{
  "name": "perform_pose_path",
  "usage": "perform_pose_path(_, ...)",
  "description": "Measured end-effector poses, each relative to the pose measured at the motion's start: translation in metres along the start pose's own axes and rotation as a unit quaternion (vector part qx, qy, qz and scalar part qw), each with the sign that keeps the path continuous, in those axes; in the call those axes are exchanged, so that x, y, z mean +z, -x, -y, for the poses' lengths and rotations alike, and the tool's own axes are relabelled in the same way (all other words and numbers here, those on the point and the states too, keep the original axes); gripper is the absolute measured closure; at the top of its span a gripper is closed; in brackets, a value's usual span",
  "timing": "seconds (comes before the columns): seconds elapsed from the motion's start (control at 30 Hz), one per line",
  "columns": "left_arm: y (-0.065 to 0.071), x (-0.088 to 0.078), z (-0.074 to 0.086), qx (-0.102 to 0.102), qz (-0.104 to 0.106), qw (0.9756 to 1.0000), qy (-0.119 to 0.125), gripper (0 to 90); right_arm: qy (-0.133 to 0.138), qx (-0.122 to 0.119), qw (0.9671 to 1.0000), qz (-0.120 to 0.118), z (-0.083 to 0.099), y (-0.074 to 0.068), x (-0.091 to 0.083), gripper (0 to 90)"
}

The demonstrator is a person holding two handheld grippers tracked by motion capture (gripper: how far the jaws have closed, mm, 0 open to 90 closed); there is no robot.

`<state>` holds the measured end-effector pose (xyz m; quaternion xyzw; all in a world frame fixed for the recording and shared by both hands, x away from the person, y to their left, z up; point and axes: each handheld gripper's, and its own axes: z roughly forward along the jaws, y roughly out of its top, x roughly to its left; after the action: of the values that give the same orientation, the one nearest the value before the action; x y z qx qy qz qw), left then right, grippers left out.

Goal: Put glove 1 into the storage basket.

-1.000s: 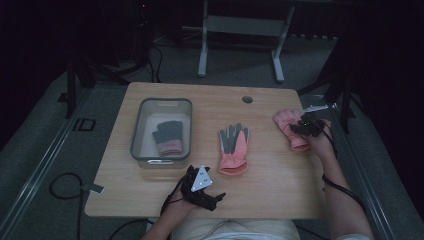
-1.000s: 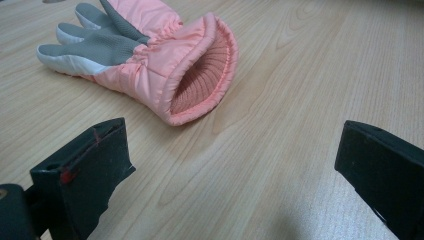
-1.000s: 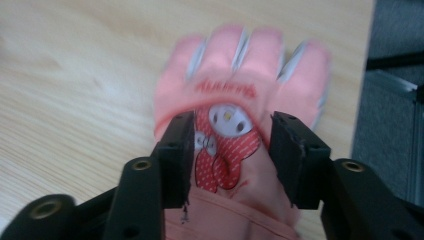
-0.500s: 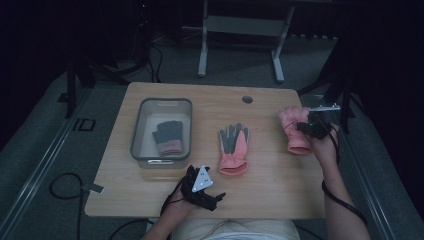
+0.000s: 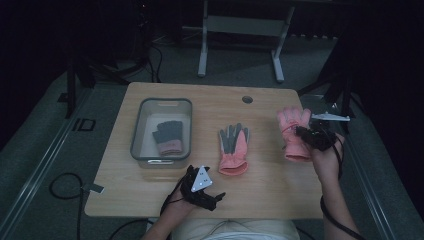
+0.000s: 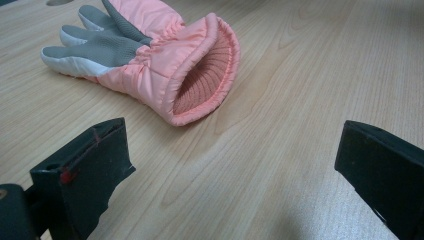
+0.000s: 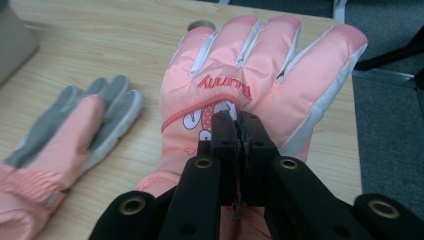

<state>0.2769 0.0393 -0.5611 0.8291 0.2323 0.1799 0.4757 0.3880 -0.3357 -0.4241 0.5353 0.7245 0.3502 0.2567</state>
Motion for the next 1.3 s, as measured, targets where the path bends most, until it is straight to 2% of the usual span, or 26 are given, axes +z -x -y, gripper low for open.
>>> perform_pose_path(0.23,0.000,0.000,0.000,0.001,0.003,1.0000,0.002,0.8,0.002,0.007,0.9999,0.008,0.018,-0.012,-0.014,86.8)
perform_pose_path(0.27,0.000,0.000,0.000,0.001,0.003,1.0000,0.001,0.8,0.001,0.003,0.9999,0.010,0.021,-0.013,-0.015,86.9)
perform_pose_path(0.37,0.000,0.000,-0.001,0.000,0.005,1.0000,0.000,0.8,-0.006,0.011,0.9999,0.010,0.031,-0.015,-0.013,86.8)
perform_pose_path(0.47,0.000,0.000,-0.001,0.001,0.004,1.0000,0.000,0.8,-0.016,0.001,0.9998,0.015,0.039,-0.021,-0.006,86.7)
perform_pose_path(0.6,0.000,0.000,0.000,0.001,0.003,1.0000,0.001,0.8,-0.025,0.000,0.9996,0.010,0.046,-0.025,0.007,86.7)
perform_pose_path(0.77,0.000,0.001,0.000,0.002,0.002,1.0000,-0.001,0.8,-0.032,0.005,0.9994,0.007,0.047,-0.026,0.022,86.8)
perform_pose_path(0.9,0.000,0.000,0.000,0.001,0.002,1.0000,0.000,0.8,-0.040,0.000,0.9992,0.005,0.046,-0.029,0.035,86.8)
perform_pose_path(1.03,0.000,0.000,0.000,0.000,0.004,1.0000,0.002,0.8,-0.048,0.004,0.9989,-0.002,0.045,-0.029,0.048,86.7)
perform_pose_path(1.23,-0.001,0.000,0.000,-0.001,0.006,1.0000,0.000,0.9,-0.076,-0.011,0.9970,-0.002,0.055,-0.028,0.071,85.6)
perform_pose_path(1.3,-0.002,0.000,0.000,-0.002,0.006,1.0000,0.001,0.8,-0.076,-0.010,0.9971,-0.003,0.059,-0.026,0.075,84.9)
